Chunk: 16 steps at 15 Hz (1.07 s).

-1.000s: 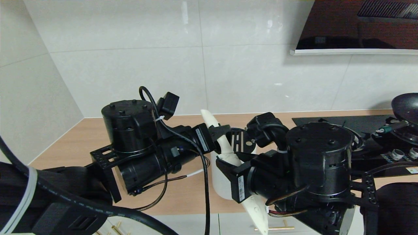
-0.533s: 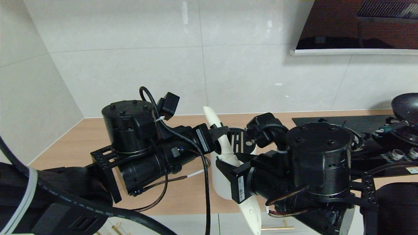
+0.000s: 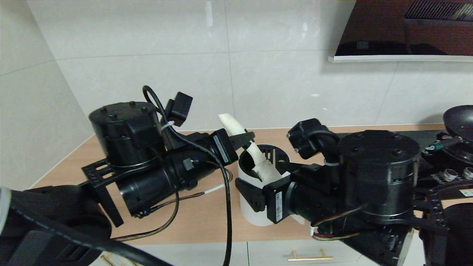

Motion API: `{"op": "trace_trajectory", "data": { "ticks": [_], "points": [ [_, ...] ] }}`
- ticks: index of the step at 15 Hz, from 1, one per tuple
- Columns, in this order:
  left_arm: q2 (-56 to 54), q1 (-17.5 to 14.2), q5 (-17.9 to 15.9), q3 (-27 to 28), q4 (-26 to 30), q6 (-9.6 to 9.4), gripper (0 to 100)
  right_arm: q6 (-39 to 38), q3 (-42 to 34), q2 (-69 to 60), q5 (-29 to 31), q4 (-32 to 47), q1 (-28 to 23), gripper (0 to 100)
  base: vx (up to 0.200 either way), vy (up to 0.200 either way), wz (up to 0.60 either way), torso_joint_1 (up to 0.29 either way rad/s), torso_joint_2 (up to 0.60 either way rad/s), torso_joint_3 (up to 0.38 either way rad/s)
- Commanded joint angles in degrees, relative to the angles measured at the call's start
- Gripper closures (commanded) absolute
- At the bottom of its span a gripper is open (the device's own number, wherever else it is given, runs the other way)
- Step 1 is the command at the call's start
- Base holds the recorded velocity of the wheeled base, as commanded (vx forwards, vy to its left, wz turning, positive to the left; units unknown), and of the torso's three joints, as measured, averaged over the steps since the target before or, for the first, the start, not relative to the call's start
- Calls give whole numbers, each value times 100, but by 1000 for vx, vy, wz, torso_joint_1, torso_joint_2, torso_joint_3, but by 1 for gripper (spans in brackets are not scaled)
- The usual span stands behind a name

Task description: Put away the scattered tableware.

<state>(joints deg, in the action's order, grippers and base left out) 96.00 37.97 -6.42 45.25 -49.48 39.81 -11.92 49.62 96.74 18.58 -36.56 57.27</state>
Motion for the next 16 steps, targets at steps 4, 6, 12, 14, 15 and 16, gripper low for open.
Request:
{"op": "trace_trajectory", "data": {
  "ticks": [4,6,12,14,15,16],
  "points": [
    [-679,-545,-43,335,-18,-378,100,682,-374,-1281,-504,17,-990,0,0,0,0,0,0,0],
    [-468,-1046,-386,889,-167,-1178,100,762,-339,-1378,-663,17,-1561,0,0,0,0,0,0,0],
    [-152,-1319,-1379,107,-2197,-1872,100,770,-321,-1272,-663,44,-1772,0,0,0,0,0,0,0],
    [156,-1292,-1537,19,-2479,-2364,100,770,-312,-1255,-671,44,-1781,0,0,0,0,0,0,0],
    [393,-1240,-1537,10,-2725,-2628,100,770,-312,-1246,-671,44,-1781,0,0,0,0,0,0,0],
    [437,-1222,-1537,-8,-2786,-2672,100,762,-312,-1237,-663,44,-1781,0,0,0,0,0,0,0]
  ]
}}
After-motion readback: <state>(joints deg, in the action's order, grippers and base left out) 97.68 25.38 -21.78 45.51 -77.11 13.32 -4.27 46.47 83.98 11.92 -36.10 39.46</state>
